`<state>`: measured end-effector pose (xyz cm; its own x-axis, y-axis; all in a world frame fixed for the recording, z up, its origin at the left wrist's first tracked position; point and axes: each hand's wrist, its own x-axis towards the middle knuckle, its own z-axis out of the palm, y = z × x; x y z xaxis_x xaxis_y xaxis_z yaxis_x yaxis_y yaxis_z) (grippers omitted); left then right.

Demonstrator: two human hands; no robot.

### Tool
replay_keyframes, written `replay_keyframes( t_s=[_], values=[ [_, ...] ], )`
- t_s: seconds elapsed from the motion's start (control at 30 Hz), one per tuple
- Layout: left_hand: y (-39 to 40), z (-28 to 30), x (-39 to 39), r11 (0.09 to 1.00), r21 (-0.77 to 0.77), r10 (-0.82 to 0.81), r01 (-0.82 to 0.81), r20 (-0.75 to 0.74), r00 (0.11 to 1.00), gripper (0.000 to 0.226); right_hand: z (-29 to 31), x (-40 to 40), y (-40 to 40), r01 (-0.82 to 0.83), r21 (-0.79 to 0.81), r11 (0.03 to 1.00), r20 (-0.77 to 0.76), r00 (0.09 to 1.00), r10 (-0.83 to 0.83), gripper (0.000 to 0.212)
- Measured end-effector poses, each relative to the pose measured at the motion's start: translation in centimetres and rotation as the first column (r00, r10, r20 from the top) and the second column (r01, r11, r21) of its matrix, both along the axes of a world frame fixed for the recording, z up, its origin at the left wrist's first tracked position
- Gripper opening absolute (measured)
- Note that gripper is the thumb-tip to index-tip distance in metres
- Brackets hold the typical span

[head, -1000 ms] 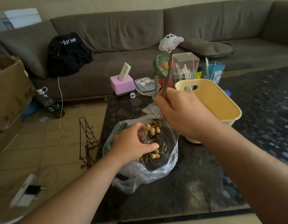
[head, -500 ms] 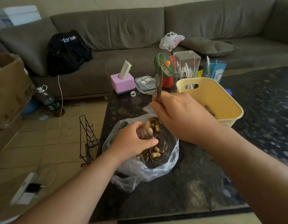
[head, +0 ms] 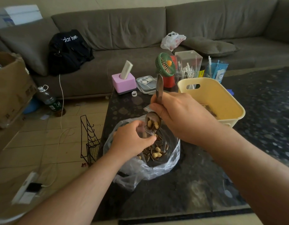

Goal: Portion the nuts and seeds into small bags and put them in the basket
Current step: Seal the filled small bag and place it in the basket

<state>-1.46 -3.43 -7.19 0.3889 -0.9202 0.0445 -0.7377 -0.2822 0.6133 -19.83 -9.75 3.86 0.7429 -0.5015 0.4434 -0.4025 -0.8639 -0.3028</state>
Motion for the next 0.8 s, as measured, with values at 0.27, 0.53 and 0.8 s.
replay_keyframes(
  t_s=[0.27, 0.53, 0.8],
  values=[
    [-0.1, 0.3, -0.4, 0.997, -0.043, 0.066, -0.067, -0.031, 0.997, 0.059, -0.1, 0.4, 0.4, -0.084, -0.012, 0.996, 0.011, 0.996, 0.084, 0.028],
    [-0.2, -0.1, 0.1, 0.994, -0.079, 0.075, -0.080, -0.060, 0.995, 0.048, -0.4, 0.1, 0.1, -0.064, -0.056, 0.996, 0.043, 0.997, 0.066, 0.019],
    [-0.1, -0.3, 0.9, 0.995, -0.066, 0.065, -0.070, -0.063, 0.996, 0.044, -0.3, -0.2, -0.4, -0.026, -0.030, 0.999, 0.080, 0.996, 0.029, 0.020]
  ],
)
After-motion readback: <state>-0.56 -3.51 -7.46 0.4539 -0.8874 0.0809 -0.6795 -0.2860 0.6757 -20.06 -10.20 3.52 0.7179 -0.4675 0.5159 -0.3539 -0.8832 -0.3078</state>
